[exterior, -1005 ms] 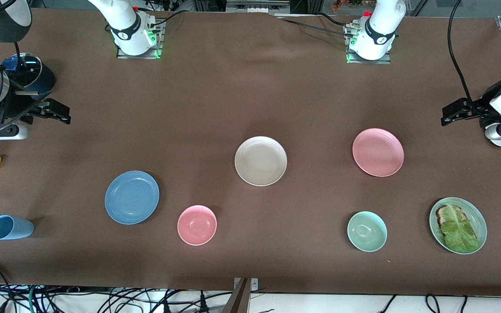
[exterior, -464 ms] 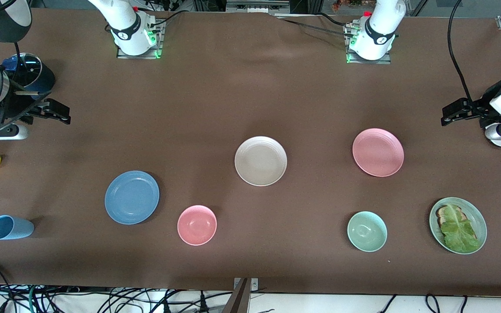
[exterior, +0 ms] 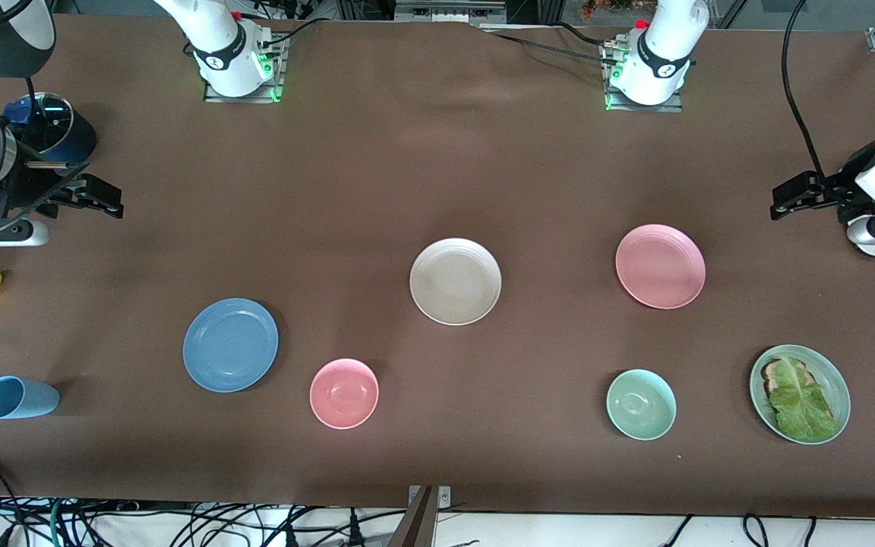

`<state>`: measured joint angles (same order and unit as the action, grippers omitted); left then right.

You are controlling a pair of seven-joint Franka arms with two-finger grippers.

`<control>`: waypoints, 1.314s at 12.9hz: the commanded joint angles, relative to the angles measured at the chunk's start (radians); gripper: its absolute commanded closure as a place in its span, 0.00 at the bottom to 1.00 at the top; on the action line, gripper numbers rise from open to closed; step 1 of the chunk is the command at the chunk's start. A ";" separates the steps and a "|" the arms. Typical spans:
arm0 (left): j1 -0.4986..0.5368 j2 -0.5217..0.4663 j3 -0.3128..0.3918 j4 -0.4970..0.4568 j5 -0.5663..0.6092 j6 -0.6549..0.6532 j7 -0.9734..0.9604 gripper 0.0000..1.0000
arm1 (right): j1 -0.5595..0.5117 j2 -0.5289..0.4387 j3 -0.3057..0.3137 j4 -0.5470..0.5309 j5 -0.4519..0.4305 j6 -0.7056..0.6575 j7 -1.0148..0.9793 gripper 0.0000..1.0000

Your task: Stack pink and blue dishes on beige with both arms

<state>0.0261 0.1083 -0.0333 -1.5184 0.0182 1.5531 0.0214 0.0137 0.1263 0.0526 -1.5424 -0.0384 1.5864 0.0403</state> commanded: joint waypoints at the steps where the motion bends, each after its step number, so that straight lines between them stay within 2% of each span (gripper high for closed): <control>1: 0.003 0.002 -0.002 0.012 0.019 0.001 0.003 0.00 | -0.009 0.003 0.006 0.010 0.003 -0.005 0.000 0.00; 12: 0.005 0.005 -0.002 0.012 0.019 -0.001 0.002 0.00 | -0.009 0.001 0.007 0.010 0.003 -0.003 0.003 0.00; 17: -0.002 0.091 -0.004 0.014 0.022 0.008 0.006 0.00 | -0.008 0.001 0.009 0.011 0.002 0.006 0.001 0.00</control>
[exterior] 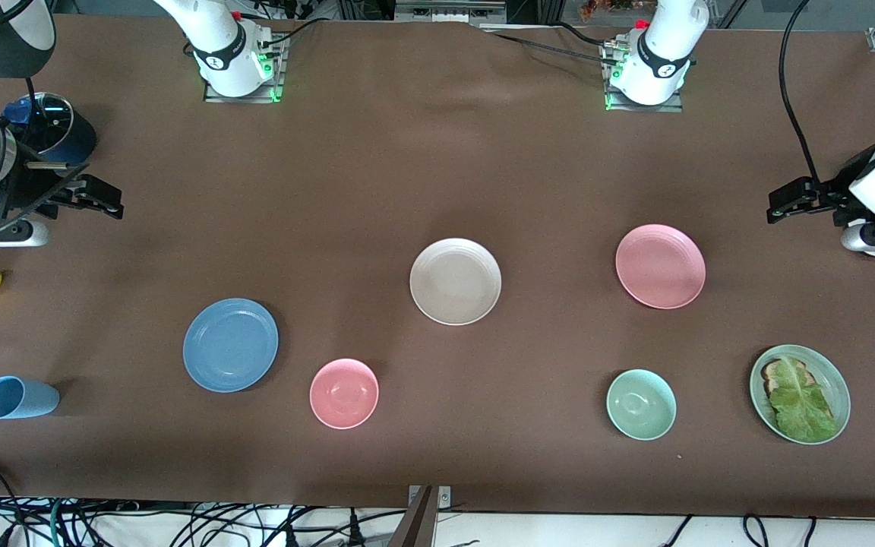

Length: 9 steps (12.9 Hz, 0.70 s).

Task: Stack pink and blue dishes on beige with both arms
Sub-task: 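Move the left gripper to the pink plate rim while the right gripper reaches out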

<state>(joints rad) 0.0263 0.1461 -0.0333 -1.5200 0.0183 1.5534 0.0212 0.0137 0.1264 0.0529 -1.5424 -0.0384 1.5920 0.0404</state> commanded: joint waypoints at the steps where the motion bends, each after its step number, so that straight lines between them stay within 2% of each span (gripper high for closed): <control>1: 0.003 0.081 -0.002 0.018 0.011 0.008 0.017 0.00 | -0.008 0.002 0.008 0.011 0.002 0.002 0.001 0.00; 4: 0.009 0.101 -0.004 0.017 0.020 0.010 0.014 0.00 | -0.012 0.004 0.005 0.011 0.000 0.011 -0.013 0.00; 5: 0.009 0.156 -0.002 0.017 0.025 0.011 0.008 0.00 | -0.012 0.004 0.005 0.011 0.000 0.020 -0.014 0.00; 9: 0.007 0.232 -0.004 0.018 0.037 0.016 0.000 0.00 | -0.012 0.004 0.005 0.011 0.002 0.055 0.003 0.00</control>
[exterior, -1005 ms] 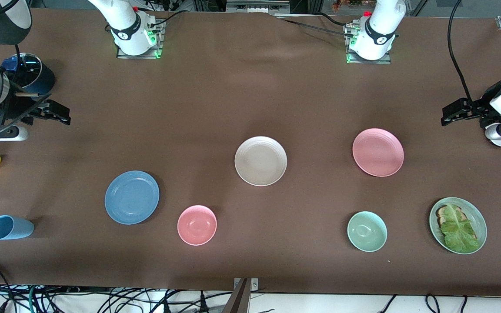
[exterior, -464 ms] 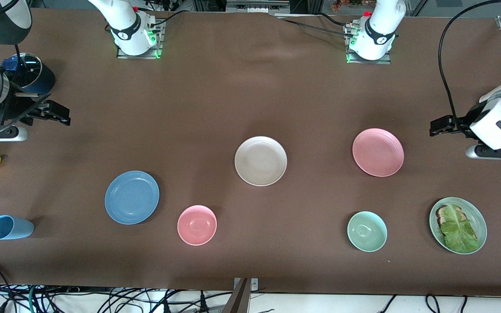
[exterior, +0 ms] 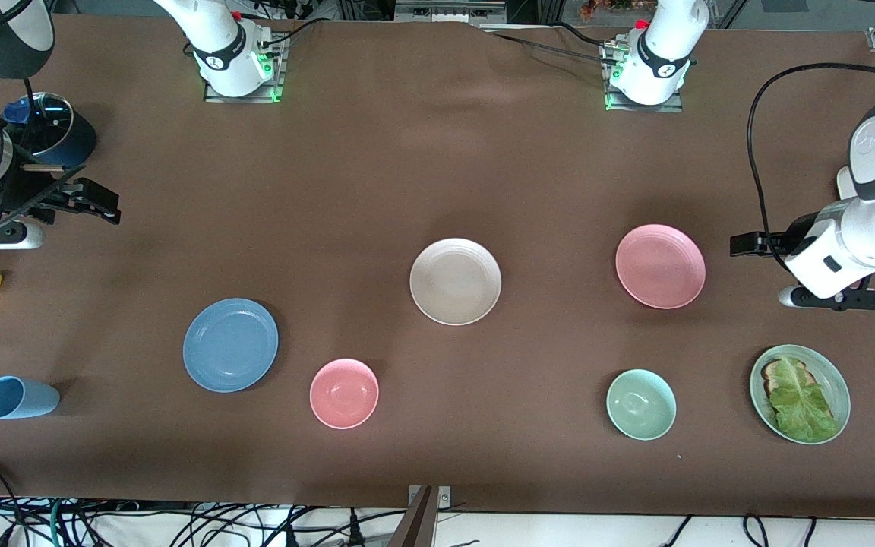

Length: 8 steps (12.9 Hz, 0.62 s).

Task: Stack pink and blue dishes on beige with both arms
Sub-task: 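Move the left gripper to the pink plate rim while the right gripper reaches out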

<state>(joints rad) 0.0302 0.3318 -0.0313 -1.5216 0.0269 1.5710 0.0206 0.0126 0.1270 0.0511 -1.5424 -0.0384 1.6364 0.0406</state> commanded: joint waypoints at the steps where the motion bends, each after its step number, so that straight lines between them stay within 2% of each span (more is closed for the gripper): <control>1: -0.007 0.061 -0.005 0.018 0.030 -0.002 0.001 0.00 | -0.014 0.003 0.006 0.012 0.002 0.011 0.004 0.00; 4: 0.019 0.078 -0.004 0.003 0.028 0.007 0.015 0.00 | -0.014 0.005 0.006 0.012 0.002 0.022 0.004 0.00; 5: 0.051 0.072 -0.008 -0.027 0.021 0.015 0.021 0.00 | -0.014 0.003 0.006 0.012 0.002 0.029 0.004 0.00; 8: 0.060 0.067 -0.013 -0.078 0.018 0.059 0.021 0.00 | -0.026 0.012 0.004 0.012 0.000 0.071 -0.010 0.00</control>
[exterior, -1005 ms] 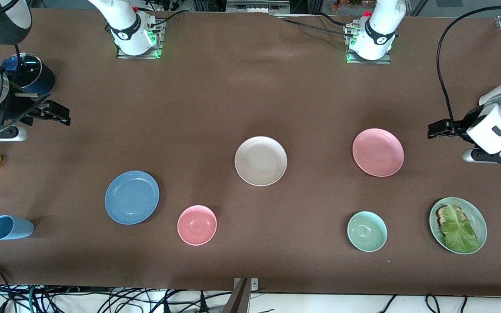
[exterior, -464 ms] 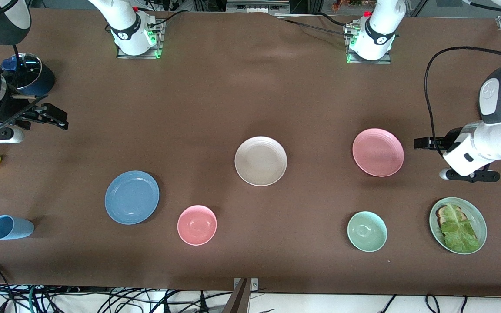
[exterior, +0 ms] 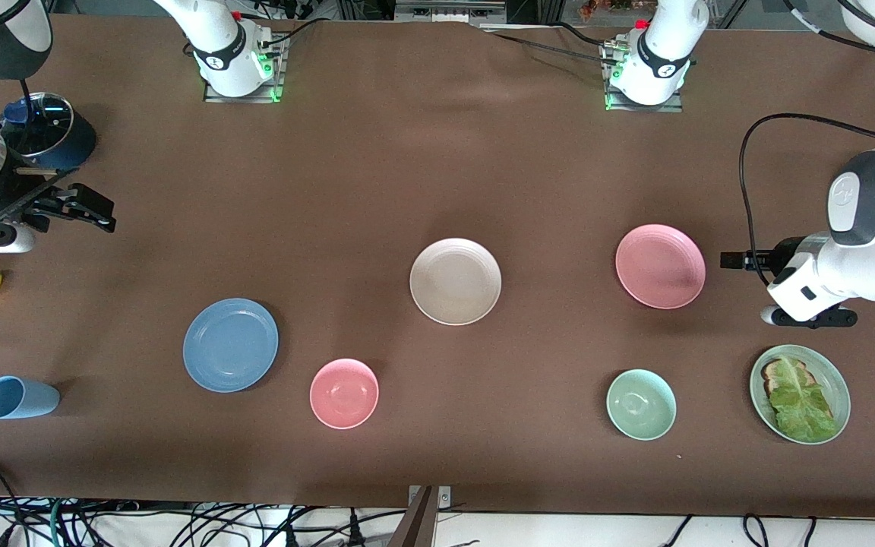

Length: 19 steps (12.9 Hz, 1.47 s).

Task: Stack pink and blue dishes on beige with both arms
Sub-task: 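Move the left gripper to the pink plate rim while the right gripper reaches out, then grasp the pink plate with the left gripper while the right gripper grasps the blue plate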

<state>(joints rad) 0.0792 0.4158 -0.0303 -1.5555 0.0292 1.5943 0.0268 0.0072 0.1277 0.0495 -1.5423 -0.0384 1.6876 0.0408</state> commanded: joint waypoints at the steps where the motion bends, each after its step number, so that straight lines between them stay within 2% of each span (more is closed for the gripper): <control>1: 0.010 -0.019 -0.014 -0.093 0.015 0.102 0.015 0.00 | -0.035 0.016 0.006 0.011 0.000 0.032 -0.013 0.00; 4: 0.011 -0.041 -0.014 -0.248 0.028 0.295 0.016 0.00 | -0.042 0.021 0.006 0.011 0.002 0.060 -0.001 0.00; 8: 0.017 -0.037 -0.011 -0.483 0.044 0.631 0.024 0.00 | -0.056 0.043 0.006 0.010 -0.008 0.070 -0.001 0.00; 10: 0.039 -0.017 -0.013 -0.526 0.080 0.708 0.028 0.00 | -0.056 0.047 0.006 0.010 -0.014 0.078 -0.001 0.00; 14: 0.070 0.023 -0.013 -0.534 0.083 0.730 0.058 0.00 | -0.046 0.209 0.009 0.011 -0.006 0.217 0.001 0.00; 15: 0.074 0.038 -0.013 -0.529 0.083 0.730 0.059 0.00 | -0.052 0.220 0.009 0.011 -0.005 0.239 -0.002 0.00; 16: 0.073 0.050 -0.013 -0.526 0.083 0.730 0.071 0.10 | -0.052 0.242 0.009 0.010 -0.003 0.247 -0.012 0.00; 17: 0.074 0.052 -0.013 -0.523 0.083 0.728 0.079 0.34 | -0.047 0.266 0.009 0.011 -0.008 0.259 -0.016 0.00; 18: 0.071 0.054 -0.013 -0.519 0.083 0.725 0.078 0.64 | -0.046 0.306 0.012 0.011 -0.008 0.280 -0.012 0.00; 19: 0.065 0.054 -0.013 -0.511 0.084 0.719 0.076 1.00 | -0.039 0.341 0.015 0.013 -0.008 0.312 -0.004 0.00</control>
<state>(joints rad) 0.1434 0.4649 -0.0360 -2.0869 0.0889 2.3174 0.0878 -0.0362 0.4176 0.0536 -1.5465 -0.0387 1.9643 0.0365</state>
